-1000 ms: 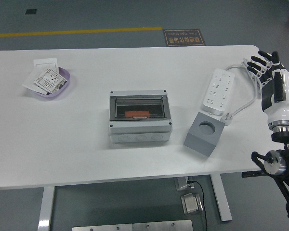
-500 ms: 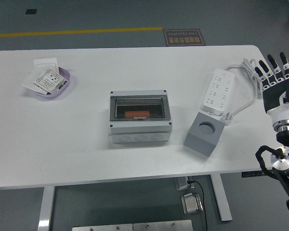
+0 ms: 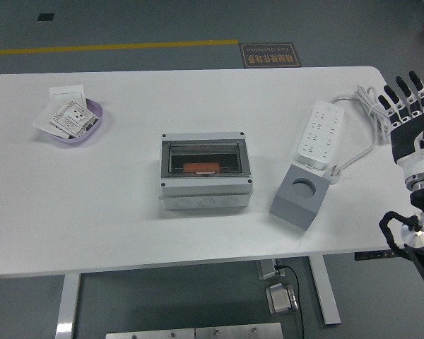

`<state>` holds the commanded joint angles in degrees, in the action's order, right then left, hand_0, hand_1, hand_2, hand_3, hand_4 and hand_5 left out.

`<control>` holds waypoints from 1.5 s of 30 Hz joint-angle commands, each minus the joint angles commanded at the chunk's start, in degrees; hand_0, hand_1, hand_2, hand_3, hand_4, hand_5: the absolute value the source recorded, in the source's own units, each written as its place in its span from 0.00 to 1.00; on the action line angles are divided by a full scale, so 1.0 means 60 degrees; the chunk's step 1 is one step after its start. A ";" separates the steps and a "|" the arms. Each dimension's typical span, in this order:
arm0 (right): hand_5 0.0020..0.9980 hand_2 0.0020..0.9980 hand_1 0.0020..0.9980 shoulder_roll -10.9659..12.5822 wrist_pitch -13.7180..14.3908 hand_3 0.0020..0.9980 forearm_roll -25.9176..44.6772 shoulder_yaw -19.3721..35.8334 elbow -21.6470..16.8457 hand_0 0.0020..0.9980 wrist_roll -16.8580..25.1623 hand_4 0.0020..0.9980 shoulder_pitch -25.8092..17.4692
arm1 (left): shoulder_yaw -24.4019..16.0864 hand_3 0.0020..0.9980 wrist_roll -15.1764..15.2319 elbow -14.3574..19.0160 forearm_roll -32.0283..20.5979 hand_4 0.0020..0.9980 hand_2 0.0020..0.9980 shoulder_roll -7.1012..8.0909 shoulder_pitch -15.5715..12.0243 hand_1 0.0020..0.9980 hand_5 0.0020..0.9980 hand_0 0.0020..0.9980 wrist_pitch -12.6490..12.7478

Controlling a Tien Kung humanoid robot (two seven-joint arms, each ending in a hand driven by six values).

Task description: Pick up the cylinder from the cube,place it in the box,flap close box

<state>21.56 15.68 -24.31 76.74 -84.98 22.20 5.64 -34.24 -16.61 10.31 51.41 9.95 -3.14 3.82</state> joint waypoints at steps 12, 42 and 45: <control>0.83 0.80 0.76 0.0045 0.0142 0.81 -0.0704 0.0113 -0.0224 0.84 -0.0375 1.00 0.0083 | -0.0758 0.57 -0.0067 0.0000 0.0719 0.47 0.55 -0.0058 0.0012 0.61 0.26 0.58 0.0000; 0.84 0.74 0.72 -0.0177 0.1036 0.78 -0.1889 0.0519 -0.0417 0.83 -0.0709 1.00 -0.0030 | -0.0563 0.57 -0.0121 0.0000 0.0521 0.46 0.55 0.0484 0.0174 0.61 0.26 0.59 -0.0034; 0.84 0.74 0.72 -0.0174 0.1103 0.78 -0.1985 0.0582 -0.0444 0.83 -0.0739 1.00 -0.0056 | -0.0457 0.57 -0.0125 0.0000 0.0403 0.46 0.55 0.0486 0.0160 0.61 0.26 0.59 -0.0047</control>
<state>20.52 22.30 -36.22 80.23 -87.65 17.77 5.30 -36.98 -17.36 10.31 53.82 12.87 -2.18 3.54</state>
